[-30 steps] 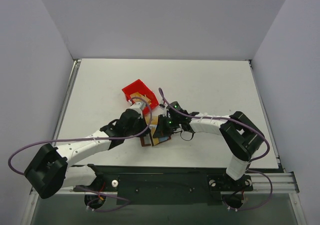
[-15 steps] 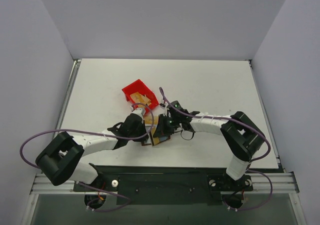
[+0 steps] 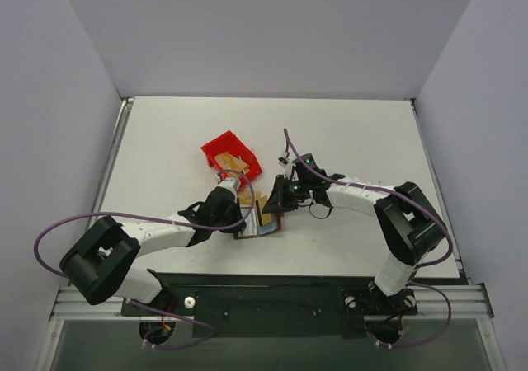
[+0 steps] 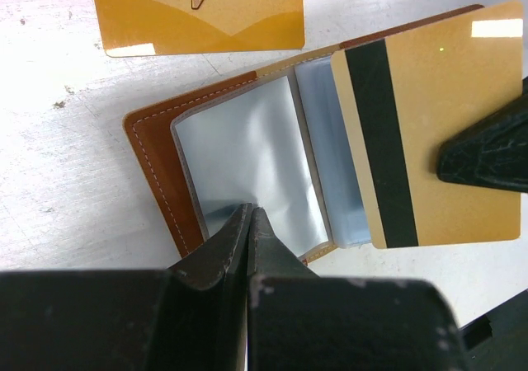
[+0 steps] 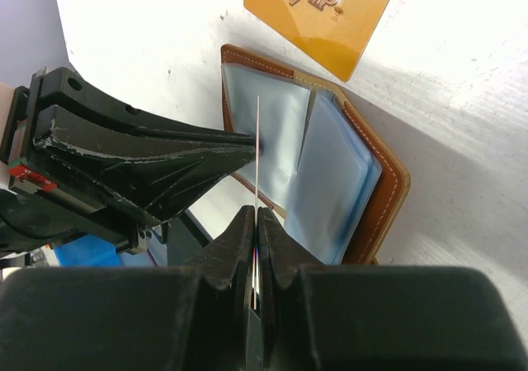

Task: Put the credit cards into the card holder
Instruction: Open the card holder at the center of the board, then insert the credit card into the card holder.

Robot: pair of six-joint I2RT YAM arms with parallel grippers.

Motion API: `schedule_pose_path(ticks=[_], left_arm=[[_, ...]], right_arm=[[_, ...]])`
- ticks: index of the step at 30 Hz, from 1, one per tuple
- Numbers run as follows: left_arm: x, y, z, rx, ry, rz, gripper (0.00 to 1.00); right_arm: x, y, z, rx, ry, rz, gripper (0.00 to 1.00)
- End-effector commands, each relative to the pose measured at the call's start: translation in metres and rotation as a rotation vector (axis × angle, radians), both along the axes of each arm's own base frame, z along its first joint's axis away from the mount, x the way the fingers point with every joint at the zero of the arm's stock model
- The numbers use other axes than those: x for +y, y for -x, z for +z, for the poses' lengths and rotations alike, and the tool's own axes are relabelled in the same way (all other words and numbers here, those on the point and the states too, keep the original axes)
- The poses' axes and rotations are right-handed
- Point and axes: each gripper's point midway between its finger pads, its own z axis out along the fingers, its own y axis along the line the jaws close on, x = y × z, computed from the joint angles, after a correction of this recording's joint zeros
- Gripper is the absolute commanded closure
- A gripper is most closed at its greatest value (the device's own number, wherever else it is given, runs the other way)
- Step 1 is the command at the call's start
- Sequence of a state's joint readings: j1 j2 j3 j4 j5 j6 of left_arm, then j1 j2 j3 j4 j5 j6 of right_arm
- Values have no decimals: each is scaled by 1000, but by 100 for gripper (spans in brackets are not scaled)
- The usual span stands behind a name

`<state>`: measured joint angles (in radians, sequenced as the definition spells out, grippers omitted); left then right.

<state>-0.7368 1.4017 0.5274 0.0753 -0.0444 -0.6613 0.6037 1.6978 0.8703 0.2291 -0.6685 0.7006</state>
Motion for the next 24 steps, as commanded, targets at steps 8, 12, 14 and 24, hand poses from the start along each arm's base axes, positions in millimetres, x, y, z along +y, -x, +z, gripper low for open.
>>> schedule_pose_path(ticks=[8, 12, 14, 24], left_arm=[[6, 1, -6, 5, -21, 5, 100], [7, 1, -5, 3, -21, 2, 100], [7, 1, -4, -1, -18, 5, 100], [13, 2, 0, -3, -21, 15, 100]], right_arm=[[9, 9, -8, 31, -4, 21, 100], [7, 10, -17, 31, 27, -2, 100], [5, 10, -21, 29, 44, -17, 100], [-5, 11, -45, 28, 94, -63, 100]])
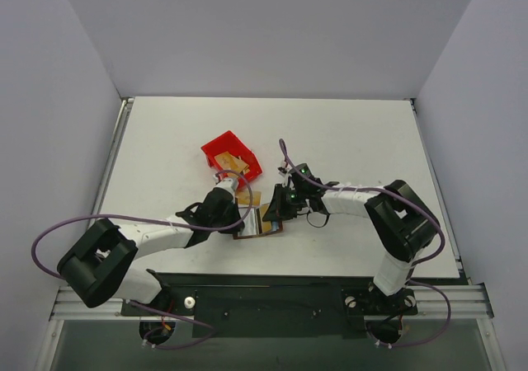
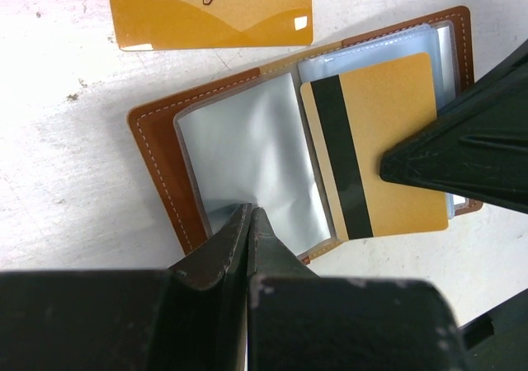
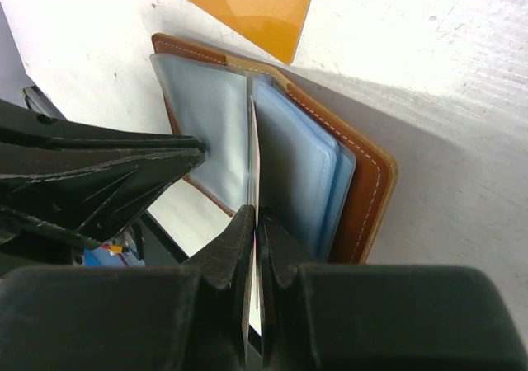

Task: Put the credit cards into the card holder
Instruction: Insert the credit card into the card holder.

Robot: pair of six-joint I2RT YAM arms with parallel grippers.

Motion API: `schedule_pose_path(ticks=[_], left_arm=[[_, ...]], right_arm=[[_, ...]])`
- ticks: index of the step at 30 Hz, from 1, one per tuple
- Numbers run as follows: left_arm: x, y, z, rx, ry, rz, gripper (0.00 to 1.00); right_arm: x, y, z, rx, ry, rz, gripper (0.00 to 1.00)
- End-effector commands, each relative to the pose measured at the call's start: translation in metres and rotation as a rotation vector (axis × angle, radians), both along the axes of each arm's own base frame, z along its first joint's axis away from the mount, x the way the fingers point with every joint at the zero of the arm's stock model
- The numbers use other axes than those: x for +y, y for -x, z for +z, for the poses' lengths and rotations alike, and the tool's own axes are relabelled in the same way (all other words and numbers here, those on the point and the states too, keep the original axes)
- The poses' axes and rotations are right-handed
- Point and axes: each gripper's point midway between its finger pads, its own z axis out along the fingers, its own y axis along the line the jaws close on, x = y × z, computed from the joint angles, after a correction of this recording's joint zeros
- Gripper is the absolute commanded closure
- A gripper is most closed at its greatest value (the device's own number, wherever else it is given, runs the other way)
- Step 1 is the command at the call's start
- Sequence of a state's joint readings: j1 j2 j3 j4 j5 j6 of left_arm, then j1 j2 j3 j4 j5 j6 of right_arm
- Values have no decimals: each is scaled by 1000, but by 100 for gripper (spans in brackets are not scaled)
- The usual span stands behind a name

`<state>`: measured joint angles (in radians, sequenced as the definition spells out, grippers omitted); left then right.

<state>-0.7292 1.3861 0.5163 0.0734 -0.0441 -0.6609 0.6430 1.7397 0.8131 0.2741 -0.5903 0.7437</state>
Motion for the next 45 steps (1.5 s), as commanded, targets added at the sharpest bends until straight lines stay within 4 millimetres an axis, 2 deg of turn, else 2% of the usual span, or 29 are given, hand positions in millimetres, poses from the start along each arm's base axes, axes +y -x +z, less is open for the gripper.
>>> schedule_pose_path(ticks=[1, 18, 29, 31, 37, 40, 45], left_arm=[[11, 1, 0, -3, -22, 13, 100], [14, 6, -9, 18, -31, 12, 100], [13, 6, -10, 23, -30, 12, 100], [13, 6, -10, 22, -31, 10, 100], [11, 5, -9, 20, -24, 10, 100], [11, 5, -8, 19, -23, 6, 100], [10, 3, -7, 17, -21, 5, 100]], right_arm=[[-3, -2, -14, -12, 24, -23, 100], [6, 9, -22, 22, -59, 14, 100], [18, 14, -15, 29, -134, 57, 100], [20, 12, -7, 6, -154, 54, 100], [1, 0, 21, -96, -122, 5, 100], [-14, -8, 26, -132, -61, -23, 100], [-31, -8, 23, -133, 23, -41, 100]])
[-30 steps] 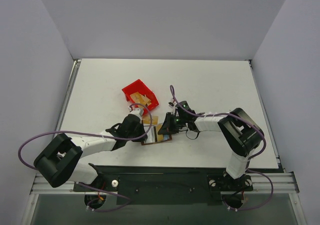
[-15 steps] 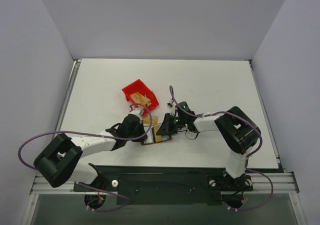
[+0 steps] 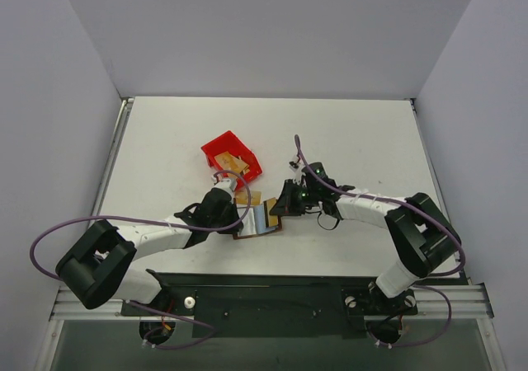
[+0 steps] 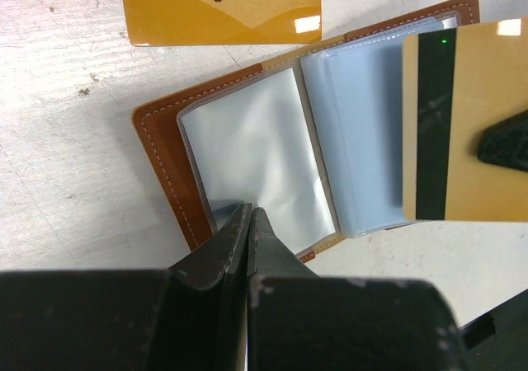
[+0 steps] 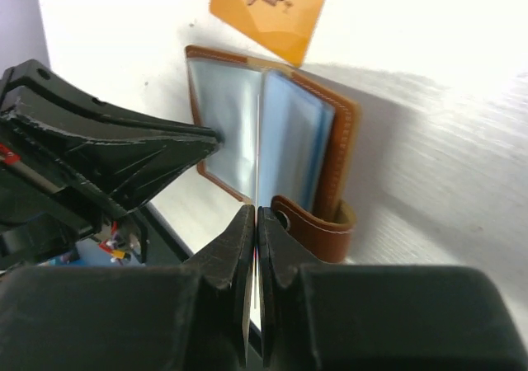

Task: Put the credit cards into the card holder
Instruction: Insert the credit card into the card holder.

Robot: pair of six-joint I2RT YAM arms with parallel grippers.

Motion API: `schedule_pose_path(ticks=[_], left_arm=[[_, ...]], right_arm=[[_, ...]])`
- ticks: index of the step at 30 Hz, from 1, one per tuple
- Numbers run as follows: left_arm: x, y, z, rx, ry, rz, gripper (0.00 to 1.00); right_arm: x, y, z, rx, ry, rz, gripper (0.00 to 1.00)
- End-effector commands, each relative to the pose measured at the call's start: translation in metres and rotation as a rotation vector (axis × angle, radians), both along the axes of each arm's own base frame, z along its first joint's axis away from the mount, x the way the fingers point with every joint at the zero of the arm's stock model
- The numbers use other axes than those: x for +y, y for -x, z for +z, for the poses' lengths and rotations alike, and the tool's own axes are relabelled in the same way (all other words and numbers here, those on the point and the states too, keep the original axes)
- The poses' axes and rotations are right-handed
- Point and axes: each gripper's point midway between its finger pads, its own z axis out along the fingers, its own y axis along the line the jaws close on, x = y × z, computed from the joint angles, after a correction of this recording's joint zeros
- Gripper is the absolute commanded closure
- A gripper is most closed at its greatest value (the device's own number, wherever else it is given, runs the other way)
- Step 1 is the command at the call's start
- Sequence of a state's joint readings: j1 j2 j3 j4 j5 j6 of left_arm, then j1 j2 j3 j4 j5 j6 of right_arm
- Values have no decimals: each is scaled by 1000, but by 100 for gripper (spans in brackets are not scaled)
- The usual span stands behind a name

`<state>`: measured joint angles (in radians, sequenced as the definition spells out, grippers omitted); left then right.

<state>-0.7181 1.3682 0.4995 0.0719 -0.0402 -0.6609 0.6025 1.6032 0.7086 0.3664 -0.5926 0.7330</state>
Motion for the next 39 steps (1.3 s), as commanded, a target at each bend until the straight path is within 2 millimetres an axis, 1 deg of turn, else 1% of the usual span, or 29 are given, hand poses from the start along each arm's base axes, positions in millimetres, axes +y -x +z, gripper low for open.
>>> schedule_pose_path(ticks=[1, 4, 14, 19, 23, 28, 32, 33, 34, 35, 36, 39], left_arm=[[4, 2, -7, 14, -21, -5, 100], [4, 3, -6, 14, -19, -7, 100], [2, 2, -7, 16, -16, -13, 100], [1, 2, -8, 20, -16, -18, 100], [0, 2, -9, 23, -18, -21, 100], [1, 1, -7, 19, -20, -17, 100], [-4, -7, 14, -21, 6, -7, 100], [-7, -13, 23, -44, 14, -7, 100], [-8, -13, 29, -52, 19, -10, 100], [-11, -19, 40, -76, 33, -7, 100], [-13, -21, 48, -91, 43, -13, 100], [-25, -31, 76, -145, 91, -28, 100]], right_arm=[[-19, -3, -4, -22, 108, -19, 100], [-26, -2, -12, -8, 142, -32, 100], [-26, 2, -38, 78, 193, -31, 100], [-16, 6, -46, 103, 192, -5, 100], [-8, 9, -48, 109, 189, 12, 100], [-6, 11, -52, 120, 194, 17, 100], [-11, 13, -57, 127, 211, 8, 100], [-11, 14, -57, 128, 215, 8, 100], [-12, 15, -59, 130, 222, 5, 100], [-13, 15, -60, 131, 224, 4, 100], [-14, 15, -60, 132, 225, 2, 100], [-15, 16, -63, 137, 230, 1, 100]])
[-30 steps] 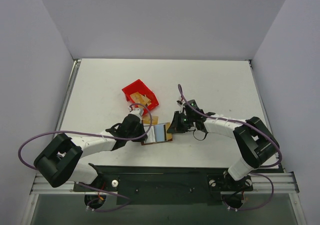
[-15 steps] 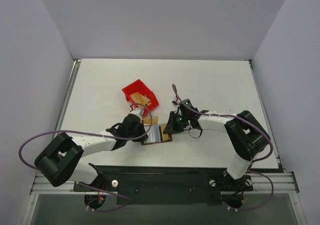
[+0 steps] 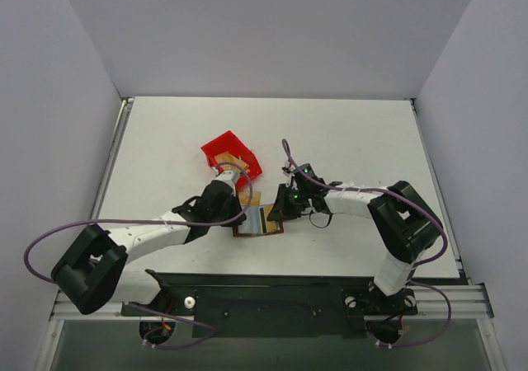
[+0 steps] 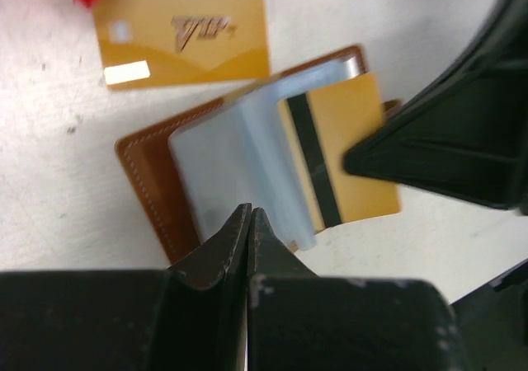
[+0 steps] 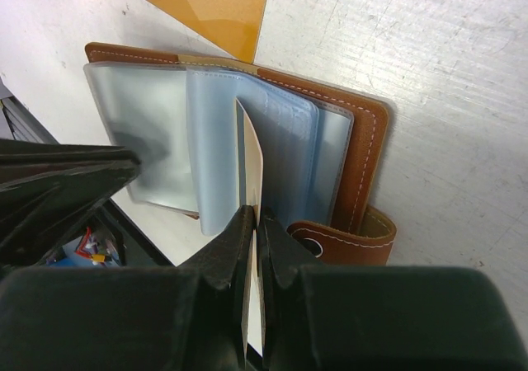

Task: Put the credit cards into the card holder
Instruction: Insert the credit card into the card holder.

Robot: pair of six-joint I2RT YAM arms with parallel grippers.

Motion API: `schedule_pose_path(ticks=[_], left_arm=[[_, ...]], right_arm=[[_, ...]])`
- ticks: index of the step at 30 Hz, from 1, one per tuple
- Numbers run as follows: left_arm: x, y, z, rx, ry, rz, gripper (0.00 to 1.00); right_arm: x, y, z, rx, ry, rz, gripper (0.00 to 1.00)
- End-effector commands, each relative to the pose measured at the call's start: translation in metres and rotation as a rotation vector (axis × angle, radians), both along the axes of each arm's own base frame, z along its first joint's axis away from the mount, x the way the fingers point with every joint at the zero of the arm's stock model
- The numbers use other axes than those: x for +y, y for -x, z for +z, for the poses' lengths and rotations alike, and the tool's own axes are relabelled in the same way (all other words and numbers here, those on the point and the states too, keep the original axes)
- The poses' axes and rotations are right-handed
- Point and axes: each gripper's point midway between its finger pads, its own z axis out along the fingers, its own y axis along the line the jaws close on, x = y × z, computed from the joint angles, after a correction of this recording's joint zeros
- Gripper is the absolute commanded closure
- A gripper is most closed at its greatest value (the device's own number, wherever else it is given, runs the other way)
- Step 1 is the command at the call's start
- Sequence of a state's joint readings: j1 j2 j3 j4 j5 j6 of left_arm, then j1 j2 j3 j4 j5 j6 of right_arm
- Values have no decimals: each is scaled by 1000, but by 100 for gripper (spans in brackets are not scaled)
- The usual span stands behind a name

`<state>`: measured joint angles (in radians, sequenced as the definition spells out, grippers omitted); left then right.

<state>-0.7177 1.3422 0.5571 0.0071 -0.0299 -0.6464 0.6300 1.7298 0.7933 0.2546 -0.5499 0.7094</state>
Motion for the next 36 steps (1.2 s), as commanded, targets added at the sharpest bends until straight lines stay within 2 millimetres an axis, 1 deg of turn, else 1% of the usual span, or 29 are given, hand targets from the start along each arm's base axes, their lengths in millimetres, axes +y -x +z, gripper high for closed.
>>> schedule_pose_path(ticks=[1, 4, 6, 8, 12, 16, 22, 27, 36], left_arm=[[-21, -27, 62, -139, 89, -16, 100], [-32, -32, 73, -159, 120, -48, 100], [-41, -29, 70, -145, 138, -84, 100], [-46, -27, 63, -135, 132, -100, 100], [-55, -23, 41, -98, 133, -125, 100], [-62, -20, 27, -78, 139, -141, 100], [-62, -20, 14, -59, 119, -137, 100], [-51, -17, 2, -34, 75, -112, 100], [-39, -10, -9, -13, 43, -93, 100]], right_arm=[[-17, 13, -29, 47, 113, -15, 100], [-18, 13, -29, 46, 114, -17, 100], [-18, 13, -29, 45, 115, -18, 100], [-19, 14, -30, 46, 117, -19, 100], [-19, 15, -31, 48, 119, -19, 100], [-20, 14, -30, 48, 117, -21, 100], [-21, 14, -31, 48, 119, -23, 100], [-23, 15, -32, 51, 122, -25, 100], [-23, 14, -32, 51, 121, -28, 100]])
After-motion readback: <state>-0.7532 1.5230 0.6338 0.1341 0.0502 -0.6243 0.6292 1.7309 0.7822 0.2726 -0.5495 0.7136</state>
